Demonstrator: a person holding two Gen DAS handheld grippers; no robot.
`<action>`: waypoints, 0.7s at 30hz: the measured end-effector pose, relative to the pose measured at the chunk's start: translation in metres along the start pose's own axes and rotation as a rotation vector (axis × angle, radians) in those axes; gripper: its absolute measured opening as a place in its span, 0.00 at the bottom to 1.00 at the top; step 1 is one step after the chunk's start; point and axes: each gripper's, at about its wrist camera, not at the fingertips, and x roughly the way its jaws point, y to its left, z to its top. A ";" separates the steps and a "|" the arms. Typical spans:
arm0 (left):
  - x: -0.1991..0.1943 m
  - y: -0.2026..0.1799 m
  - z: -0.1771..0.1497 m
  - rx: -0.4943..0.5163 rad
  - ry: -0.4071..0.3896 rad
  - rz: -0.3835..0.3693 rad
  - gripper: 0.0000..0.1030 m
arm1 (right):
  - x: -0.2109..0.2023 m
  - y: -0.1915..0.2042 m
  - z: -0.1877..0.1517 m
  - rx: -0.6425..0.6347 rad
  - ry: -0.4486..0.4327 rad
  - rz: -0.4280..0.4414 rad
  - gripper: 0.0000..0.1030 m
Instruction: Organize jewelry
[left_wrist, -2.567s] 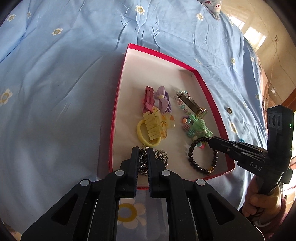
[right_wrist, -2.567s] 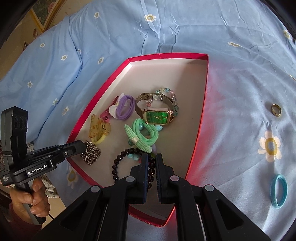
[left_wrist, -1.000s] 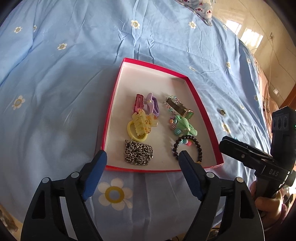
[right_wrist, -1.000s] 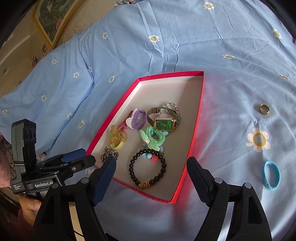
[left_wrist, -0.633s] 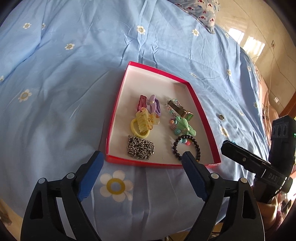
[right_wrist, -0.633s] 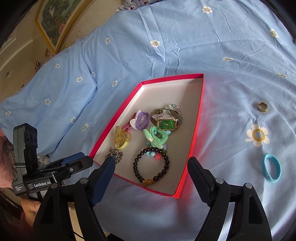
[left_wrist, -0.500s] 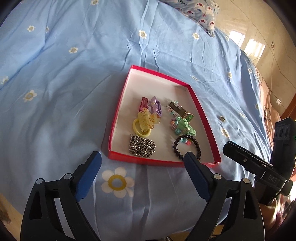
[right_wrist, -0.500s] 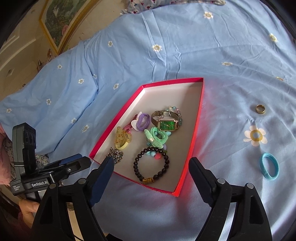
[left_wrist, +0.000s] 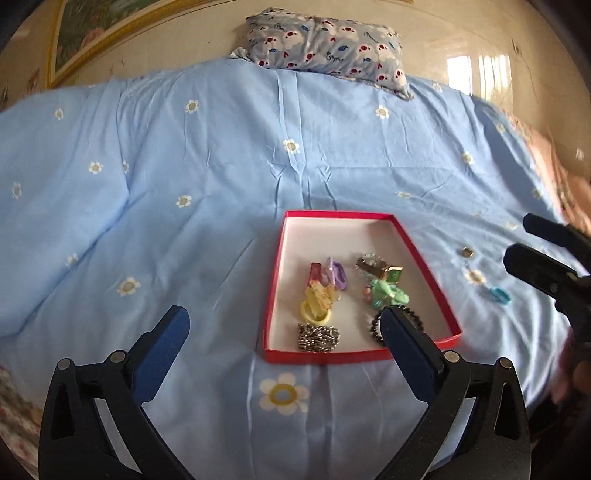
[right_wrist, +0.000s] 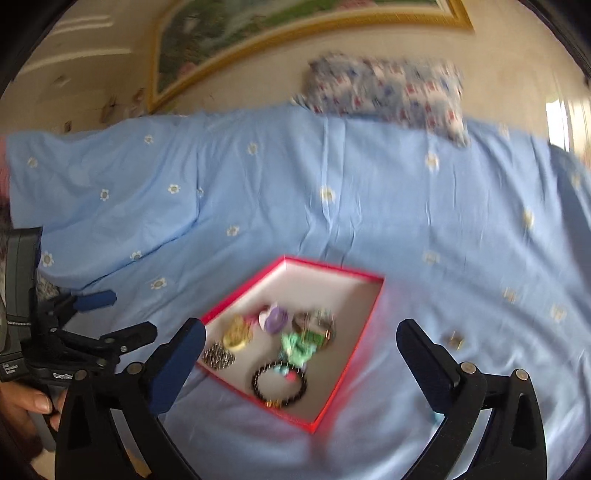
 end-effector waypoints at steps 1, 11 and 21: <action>0.002 0.000 -0.002 -0.005 0.007 -0.002 1.00 | 0.002 0.002 -0.002 -0.008 0.014 0.002 1.00; 0.020 -0.001 -0.039 -0.065 0.103 0.004 1.00 | 0.027 -0.003 -0.060 0.074 0.161 0.007 1.00; 0.010 -0.006 -0.045 -0.054 0.109 0.011 1.00 | 0.022 -0.004 -0.067 0.096 0.171 -0.004 1.00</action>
